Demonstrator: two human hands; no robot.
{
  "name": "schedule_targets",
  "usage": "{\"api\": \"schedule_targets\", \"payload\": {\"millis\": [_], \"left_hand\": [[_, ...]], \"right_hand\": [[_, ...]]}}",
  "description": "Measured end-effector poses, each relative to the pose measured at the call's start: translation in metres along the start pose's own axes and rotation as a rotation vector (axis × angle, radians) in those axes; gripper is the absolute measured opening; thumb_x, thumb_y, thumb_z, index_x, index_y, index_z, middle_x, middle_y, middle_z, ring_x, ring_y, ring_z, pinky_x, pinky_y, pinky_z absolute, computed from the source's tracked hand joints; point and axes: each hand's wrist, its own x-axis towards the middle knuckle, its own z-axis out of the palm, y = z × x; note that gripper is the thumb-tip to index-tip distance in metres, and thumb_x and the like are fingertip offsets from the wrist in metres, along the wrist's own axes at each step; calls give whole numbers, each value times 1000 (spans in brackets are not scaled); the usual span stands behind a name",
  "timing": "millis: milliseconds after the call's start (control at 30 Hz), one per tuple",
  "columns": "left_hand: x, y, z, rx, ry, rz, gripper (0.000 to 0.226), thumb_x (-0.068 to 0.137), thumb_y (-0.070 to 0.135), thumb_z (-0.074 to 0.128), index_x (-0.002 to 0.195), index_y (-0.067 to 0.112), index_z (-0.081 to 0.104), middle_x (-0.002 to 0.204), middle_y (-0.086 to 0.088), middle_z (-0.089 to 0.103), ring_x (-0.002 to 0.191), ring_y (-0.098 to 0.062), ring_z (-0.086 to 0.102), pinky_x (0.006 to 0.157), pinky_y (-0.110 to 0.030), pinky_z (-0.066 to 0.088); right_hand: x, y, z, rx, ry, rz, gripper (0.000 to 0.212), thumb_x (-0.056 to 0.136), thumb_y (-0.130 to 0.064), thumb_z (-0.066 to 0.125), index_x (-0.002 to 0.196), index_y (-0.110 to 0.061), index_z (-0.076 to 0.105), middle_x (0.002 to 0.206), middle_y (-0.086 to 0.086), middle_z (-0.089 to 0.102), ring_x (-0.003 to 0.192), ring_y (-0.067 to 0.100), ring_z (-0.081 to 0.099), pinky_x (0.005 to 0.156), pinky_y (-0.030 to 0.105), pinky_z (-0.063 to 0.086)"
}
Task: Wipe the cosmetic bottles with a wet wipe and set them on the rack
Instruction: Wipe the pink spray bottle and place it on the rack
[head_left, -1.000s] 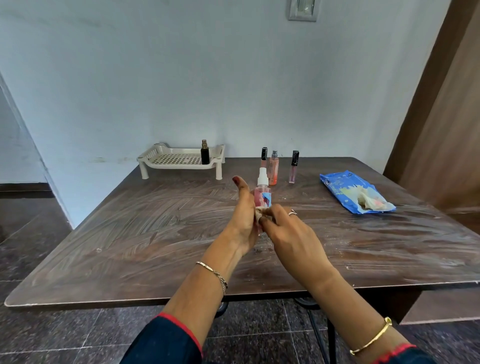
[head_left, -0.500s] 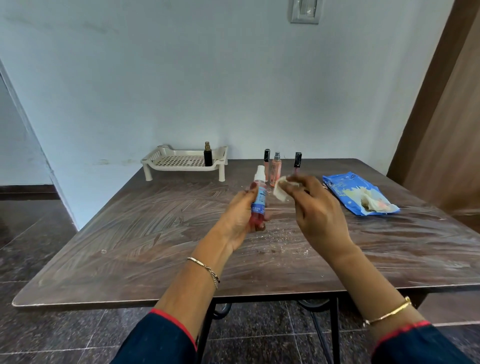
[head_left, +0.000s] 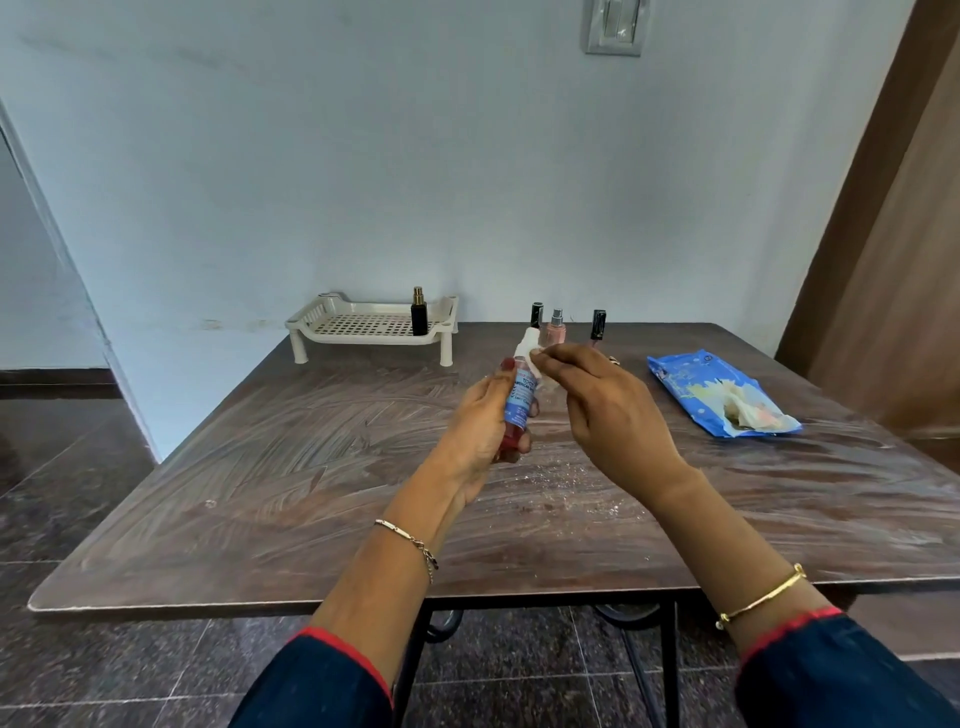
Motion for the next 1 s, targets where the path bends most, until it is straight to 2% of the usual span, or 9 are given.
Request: {"api": "schedule_targets", "payload": {"millis": [67, 167, 233, 400, 500, 667, 833, 900, 1000], "left_hand": [[-2, -1, -2, -20, -13, -7, 33, 100, 41, 35, 104, 16, 55, 76, -2, 57, 46, -8, 47, 43, -19, 37], [-4, -6, -6, 62, -50, -33, 37, 101, 40, 34, 113, 10, 53, 76, -2, 57, 46, -7, 47, 40, -17, 37], [-5, -11, -6, 109, -61, -38, 40, 101, 40, 36, 120, 9, 50, 79, -3, 57, 46, -7, 48, 40, -17, 37], [-8, -17, -2, 130, -46, -18, 49, 93, 48, 47, 116, 6, 53, 73, 0, 58, 45, -6, 47, 42, -17, 37], [-9, -18, -1, 149, -63, 12, 45, 93, 43, 51, 112, 2, 55, 71, -2, 56, 45, -7, 44, 41, -16, 36], [-10, -17, -1, 152, -112, 64, 31, 94, 36, 51, 105, 8, 58, 71, -2, 55, 48, -9, 42, 42, -17, 36], [-10, -22, -1, 135, -120, 109, 25, 96, 36, 49, 103, 14, 58, 73, 0, 58, 50, -7, 47, 47, -17, 41], [-11, -24, 1, 101, -116, 109, 23, 96, 36, 47, 102, 16, 57, 74, 2, 60, 53, -7, 49, 53, -19, 41], [-13, -25, 0, 23, -76, 89, 23, 96, 37, 43, 103, 21, 58, 79, 6, 64, 66, -9, 55, 64, -23, 41]], "right_hand": [[0, -3, 1, -58, -10, -21, 45, 82, 6, 53, 125, -6, 59, 123, 10, 60, 99, 29, 63, 75, 43, 57], [3, -1, 2, -197, -62, -113, 47, 81, 5, 58, 126, -9, 59, 126, 8, 60, 116, 27, 54, 90, 41, 51], [7, 1, -1, -253, -101, -147, 43, 84, -2, 54, 124, -13, 61, 126, 6, 61, 122, 27, 50, 93, 42, 48], [17, -1, -9, -362, -151, -93, 32, 85, -17, 41, 102, -16, 69, 102, 3, 70, 105, 25, 60, 82, 38, 46], [20, 4, -10, -339, -229, 36, 30, 89, -19, 39, 102, -18, 66, 98, 4, 68, 94, 25, 59, 77, 36, 44], [21, 4, -10, 81, -246, 362, 24, 93, -10, 39, 102, -7, 62, 92, 9, 65, 80, 24, 57, 71, 38, 48], [25, -4, -11, 836, -179, 847, 23, 88, -1, 31, 78, -7, 51, 61, 3, 42, 54, 13, 34, 50, 27, 27], [22, -6, -10, 976, -108, 980, 26, 87, 0, 31, 77, -11, 53, 61, 2, 44, 51, 11, 34, 49, 25, 27], [18, -10, -9, 975, -15, 1069, 26, 90, -4, 34, 84, -15, 57, 71, 2, 51, 59, 10, 38, 52, 23, 30]]}}
